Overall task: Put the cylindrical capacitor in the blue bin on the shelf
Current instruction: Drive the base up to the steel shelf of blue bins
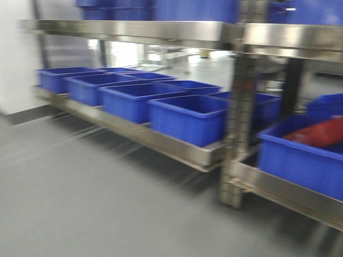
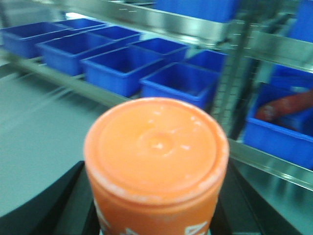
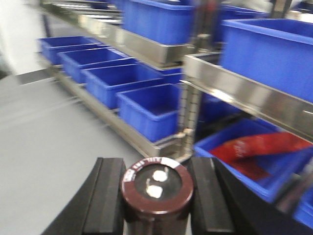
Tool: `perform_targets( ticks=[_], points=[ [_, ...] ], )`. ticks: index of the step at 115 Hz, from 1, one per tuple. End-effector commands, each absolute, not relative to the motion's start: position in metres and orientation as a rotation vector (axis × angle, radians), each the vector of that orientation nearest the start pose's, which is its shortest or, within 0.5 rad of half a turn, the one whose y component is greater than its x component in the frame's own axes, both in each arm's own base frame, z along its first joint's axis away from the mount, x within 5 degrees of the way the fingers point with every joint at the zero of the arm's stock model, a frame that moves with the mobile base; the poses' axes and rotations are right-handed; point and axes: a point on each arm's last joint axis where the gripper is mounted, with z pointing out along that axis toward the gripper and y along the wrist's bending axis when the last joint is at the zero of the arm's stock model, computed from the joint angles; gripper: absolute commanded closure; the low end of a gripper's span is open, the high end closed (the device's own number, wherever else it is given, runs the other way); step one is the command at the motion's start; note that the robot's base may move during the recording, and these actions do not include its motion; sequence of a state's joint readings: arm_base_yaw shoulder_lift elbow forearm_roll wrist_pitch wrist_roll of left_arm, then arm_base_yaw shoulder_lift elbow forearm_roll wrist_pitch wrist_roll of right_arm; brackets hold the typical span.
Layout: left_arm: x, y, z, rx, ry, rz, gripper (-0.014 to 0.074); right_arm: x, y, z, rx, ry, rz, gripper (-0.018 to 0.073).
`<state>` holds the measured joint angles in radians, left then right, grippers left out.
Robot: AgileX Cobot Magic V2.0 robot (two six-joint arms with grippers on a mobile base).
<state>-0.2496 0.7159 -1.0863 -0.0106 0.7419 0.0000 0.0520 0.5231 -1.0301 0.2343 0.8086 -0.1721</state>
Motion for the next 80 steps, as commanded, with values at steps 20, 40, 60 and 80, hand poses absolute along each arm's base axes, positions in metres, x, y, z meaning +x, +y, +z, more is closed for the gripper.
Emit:
perform_targets(
  ticks=[20,40,60,80],
  points=[
    [0.1112,-0.0296,0.4455,0.227,1.816,-0.194,0.0707,0.0554,0.0177,0.4424,-0.173,1.723,0.172,0.0721],
    [0.1112,-0.0296,0.4455,0.227,1.816,-0.194,0.0707,0.0554,0.0177,0.4424,-0.173,1.723,0.172,0.0721],
    [0.1112,-0.0296,0.4455,0.227,1.816,-0.194,0.0707,0.0554,0.0177,0.4424,-0.173,1.723,0.172,0.0721],
    [0.1112,-0.0296,0.4455,0.227,1.816,-0.194,0.0707,0.0554,0.0177,0.4424,-0.173,1.723,0.172,0.0721]
  ],
)
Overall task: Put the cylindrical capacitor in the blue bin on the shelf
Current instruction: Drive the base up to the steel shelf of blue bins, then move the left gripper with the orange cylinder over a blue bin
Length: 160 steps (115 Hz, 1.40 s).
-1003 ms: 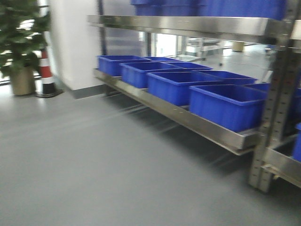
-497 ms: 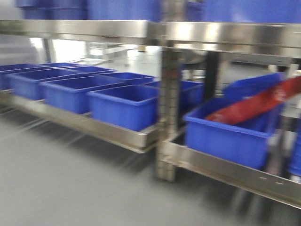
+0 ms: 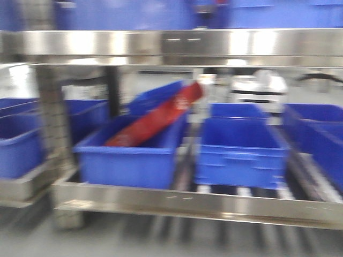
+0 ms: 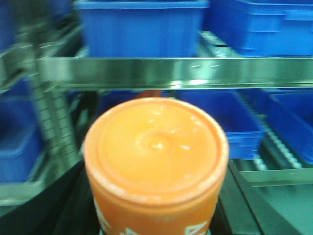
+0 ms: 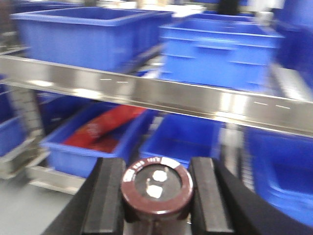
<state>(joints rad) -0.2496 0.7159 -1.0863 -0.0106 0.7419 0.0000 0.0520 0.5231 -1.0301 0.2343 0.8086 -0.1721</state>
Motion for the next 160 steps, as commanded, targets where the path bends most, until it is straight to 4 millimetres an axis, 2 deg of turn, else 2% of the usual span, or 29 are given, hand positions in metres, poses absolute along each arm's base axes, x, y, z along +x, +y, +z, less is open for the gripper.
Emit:
perform_targets(
  ticks=[1,160],
  points=[
    [0.1112,-0.0296,0.4455,0.227,1.816,-0.194,0.0707,0.0548,0.0176,0.4425,-0.173,1.722,0.172,0.0721],
    [0.1112,-0.0296,0.4455,0.227,1.816,-0.194,0.0707,0.0548,0.0176,0.4425,-0.173,1.722,0.172,0.0721]
  ],
)
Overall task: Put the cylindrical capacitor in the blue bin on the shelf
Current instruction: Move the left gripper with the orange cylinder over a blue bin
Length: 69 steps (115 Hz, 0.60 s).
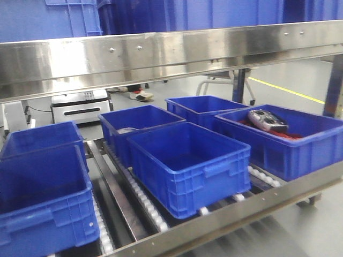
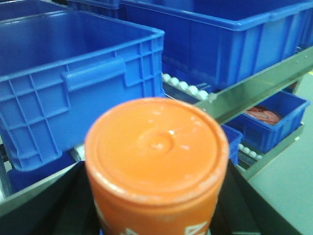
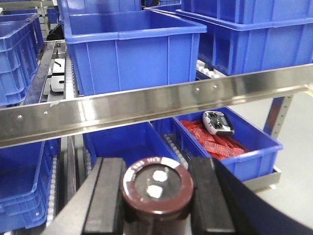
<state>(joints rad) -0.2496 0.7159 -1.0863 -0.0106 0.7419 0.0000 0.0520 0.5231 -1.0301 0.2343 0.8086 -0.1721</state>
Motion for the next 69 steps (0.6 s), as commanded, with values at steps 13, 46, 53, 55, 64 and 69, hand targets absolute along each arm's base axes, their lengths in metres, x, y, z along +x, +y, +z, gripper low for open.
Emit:
perform_targets(
  ticks=[13,46,53,55,64,69],
  points=[
    [0.1112,-0.0296,0.4455,0.227,1.816,-0.194,0.0707,0.0548,0.0176,0.4425,-0.173,1.722,0.172,0.0721],
    [0.1112,-0.0296,0.4455,0.227,1.816,-0.194,0.0707,0.0548,0.0176,0.4425,-0.173,1.722,0.172,0.0721],
    [0.1112,-0.0296,0.4455,0.227,1.816,-0.194,0.0707,0.0548,0.0176,0.4425,-0.173,1.722,0.172,0.0721],
    [0.1112,-0.0296,0.4455,0.227,1.816,-0.194,0.0707,0.0548,0.0176,0.4425,-0.173,1.722,0.172,0.0721],
    [0.1112,-0.0296,0.4455,0.227,1.816,-0.194,0.0707,0.0548,0.0176,0.4425,-0.173,1.722,0.172,0.0721],
    [0.1112,-0.0296,0.4455,0.227,1.816,-0.194,0.0707,0.0548,0.0176,0.4425,-0.173,1.722,0.172,0.0721]
  ],
)
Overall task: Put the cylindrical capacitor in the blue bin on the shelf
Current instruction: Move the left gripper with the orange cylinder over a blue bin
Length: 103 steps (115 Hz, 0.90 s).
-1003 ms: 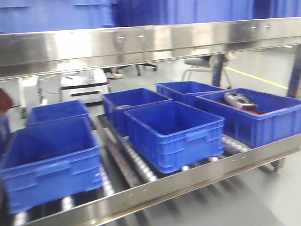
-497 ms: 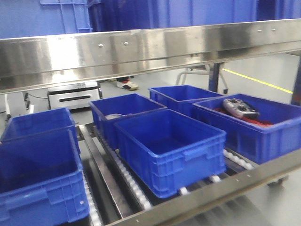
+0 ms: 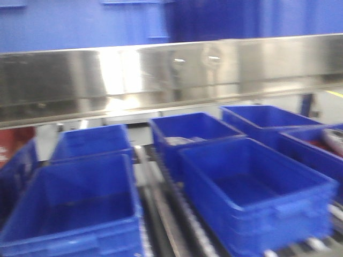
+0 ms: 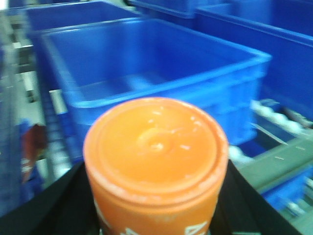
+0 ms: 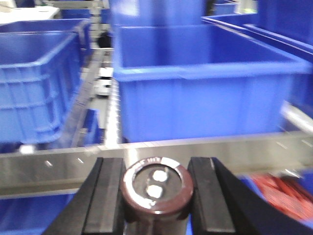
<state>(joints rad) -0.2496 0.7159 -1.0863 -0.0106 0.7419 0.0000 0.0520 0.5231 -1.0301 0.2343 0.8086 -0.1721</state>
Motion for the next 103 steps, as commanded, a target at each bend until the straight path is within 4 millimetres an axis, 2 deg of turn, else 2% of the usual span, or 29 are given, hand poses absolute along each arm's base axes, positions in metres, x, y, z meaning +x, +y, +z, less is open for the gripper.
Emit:
perform_targets(
  ticks=[1,103],
  points=[
    [0.1112,-0.0296,0.4455,0.227,1.816,-0.194,0.0707,0.0548,0.0176,0.4425,-0.173,1.722,0.172,0.0721],
    [0.1112,-0.0296,0.4455,0.227,1.816,-0.194,0.0707,0.0548,0.0176,0.4425,-0.173,1.722,0.172,0.0721]
  ],
)
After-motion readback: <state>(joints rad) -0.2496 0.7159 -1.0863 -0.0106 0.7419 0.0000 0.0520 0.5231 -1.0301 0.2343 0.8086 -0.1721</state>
